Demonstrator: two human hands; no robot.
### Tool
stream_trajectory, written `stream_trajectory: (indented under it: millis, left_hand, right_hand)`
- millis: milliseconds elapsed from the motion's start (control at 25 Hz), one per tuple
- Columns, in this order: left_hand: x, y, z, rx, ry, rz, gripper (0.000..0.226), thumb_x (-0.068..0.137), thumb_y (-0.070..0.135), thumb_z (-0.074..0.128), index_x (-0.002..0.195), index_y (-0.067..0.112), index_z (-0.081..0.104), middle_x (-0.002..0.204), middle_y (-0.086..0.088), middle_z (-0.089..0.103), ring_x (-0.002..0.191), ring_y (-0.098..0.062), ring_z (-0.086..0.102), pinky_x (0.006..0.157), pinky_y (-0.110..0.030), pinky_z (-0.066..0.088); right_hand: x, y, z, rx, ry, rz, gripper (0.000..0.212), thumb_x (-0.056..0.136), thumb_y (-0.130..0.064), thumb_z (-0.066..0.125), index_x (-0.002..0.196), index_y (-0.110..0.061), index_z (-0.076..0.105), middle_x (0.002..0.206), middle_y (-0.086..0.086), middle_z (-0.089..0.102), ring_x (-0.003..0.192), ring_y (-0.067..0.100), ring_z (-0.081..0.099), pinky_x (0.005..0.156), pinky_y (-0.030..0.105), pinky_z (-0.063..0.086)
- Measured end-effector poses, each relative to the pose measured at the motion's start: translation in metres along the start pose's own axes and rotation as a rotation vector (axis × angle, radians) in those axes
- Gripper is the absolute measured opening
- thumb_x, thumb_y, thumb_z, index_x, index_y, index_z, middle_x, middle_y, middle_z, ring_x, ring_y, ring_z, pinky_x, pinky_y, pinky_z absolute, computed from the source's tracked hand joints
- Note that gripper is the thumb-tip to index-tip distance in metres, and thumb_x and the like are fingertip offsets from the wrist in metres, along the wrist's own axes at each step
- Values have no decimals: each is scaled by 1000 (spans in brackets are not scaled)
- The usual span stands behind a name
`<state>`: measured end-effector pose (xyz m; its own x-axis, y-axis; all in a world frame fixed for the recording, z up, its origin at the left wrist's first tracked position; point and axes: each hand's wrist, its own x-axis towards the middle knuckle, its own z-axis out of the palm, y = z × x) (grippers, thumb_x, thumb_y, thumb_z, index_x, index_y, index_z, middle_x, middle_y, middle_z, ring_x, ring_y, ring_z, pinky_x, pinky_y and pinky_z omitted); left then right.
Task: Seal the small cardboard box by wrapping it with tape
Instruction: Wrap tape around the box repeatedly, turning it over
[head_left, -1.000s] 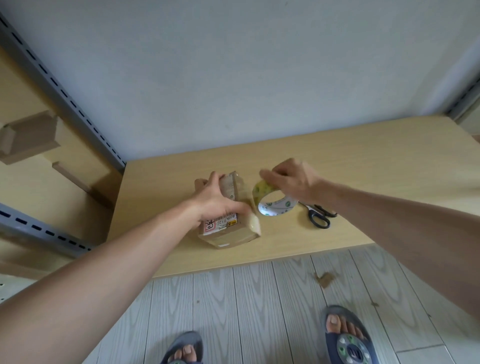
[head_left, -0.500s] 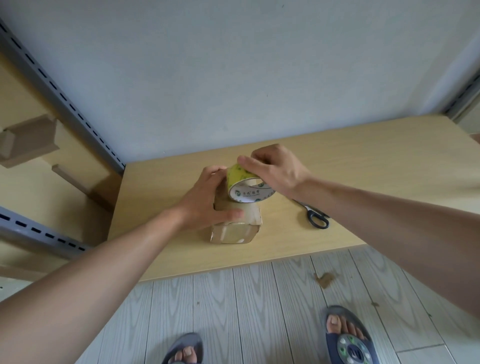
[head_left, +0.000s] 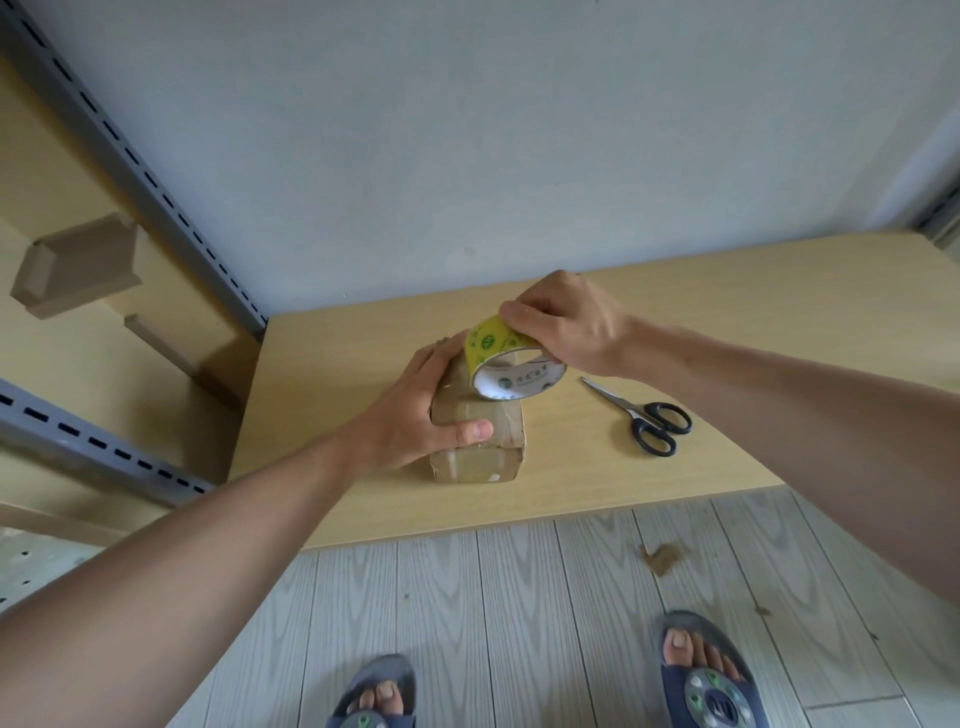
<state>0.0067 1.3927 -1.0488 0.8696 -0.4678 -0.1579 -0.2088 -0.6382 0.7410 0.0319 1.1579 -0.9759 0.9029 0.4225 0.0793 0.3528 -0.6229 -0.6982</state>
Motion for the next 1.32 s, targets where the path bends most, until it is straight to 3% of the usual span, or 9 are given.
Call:
stream_trajectory:
  millis: [160, 400, 600, 800, 920, 1000, 1080, 1160, 1320]
  left_hand:
    - [-5, -7, 1, -13, -4, -18, 109, 66, 73, 71, 153, 54, 9, 151, 18, 26, 137, -7, 35, 116, -36, 37]
    - [-4, -10, 4, 11, 5, 4, 110, 69, 76, 68, 156, 49, 7, 161, 15, 20, 146, -5, 25, 120, -32, 27]
    - [-3, -12, 2, 27, 3, -7, 113, 69, 76, 67, 158, 46, 5, 164, 13, 16, 148, -3, 19, 121, -30, 22]
    - [-4, 1, -9, 157, -28, -11, 121, 61, 87, 61, 159, 35, 12, 169, 6, 6, 154, -10, 12, 126, -41, 19]
    - [6, 39, -22, 462, 11, -92, 125, 56, 97, 48, 153, 20, 28, 170, -1, -10, 156, -21, 7, 124, -52, 20]
    - [17, 64, -10, 568, 41, -222, 126, 57, 99, 47, 148, 13, 32, 167, -11, 10, 152, -30, 18, 117, -61, 29]
    - [28, 76, 11, 473, 44, -357, 127, 55, 93, 61, 150, 18, 24, 153, -13, 30, 138, -38, 34, 106, -55, 42]
    - [35, 75, 24, 407, 21, -383, 124, 54, 73, 82, 152, 33, 16, 145, -8, 26, 131, -41, 34, 99, -48, 44]
    - [33, 59, 13, 180, 82, -352, 104, 53, 47, 87, 140, 48, 30, 132, -3, 29, 122, -34, 43, 97, -40, 46]
  right_hand:
    - [-6, 21, -7, -181, -27, -6, 53, 98, -33, 55, 51, -8, 51, 46, 2, 42, 40, 17, 33, 39, 25, 25]
    - [-30, 65, 6, -277, -59, 164, 55, 90, -52, 61, 50, -18, 47, 46, -2, 50, 41, 15, 42, 43, 28, 36]
    - [-30, 66, 17, -265, -86, 214, 53, 89, -53, 60, 51, -18, 49, 51, -1, 55, 44, 15, 47, 44, 28, 37]
    - [-31, 57, 32, -279, -95, 319, 52, 89, -55, 58, 54, -17, 51, 54, 1, 56, 47, 18, 48, 46, 27, 36]
    - [-26, 42, 34, -354, -99, 368, 48, 88, -53, 59, 55, -19, 50, 53, -2, 51, 49, 18, 46, 47, 23, 32]
    - [-24, 36, 35, -424, -135, 374, 40, 87, -45, 58, 58, -18, 52, 57, -2, 52, 55, 21, 51, 47, 24, 33]
    - [-24, 34, 34, -459, -150, 370, 35, 86, -39, 58, 58, -19, 49, 59, -1, 52, 58, 23, 52, 47, 25, 32]
    - [-25, 34, 35, -438, -125, 370, 43, 85, -49, 59, 55, -19, 48, 56, -2, 50, 52, 19, 47, 46, 26, 30]
    - [-29, 39, 40, -272, -108, 327, 51, 89, -55, 57, 55, -17, 52, 53, 0, 50, 49, 19, 46, 47, 25, 33]
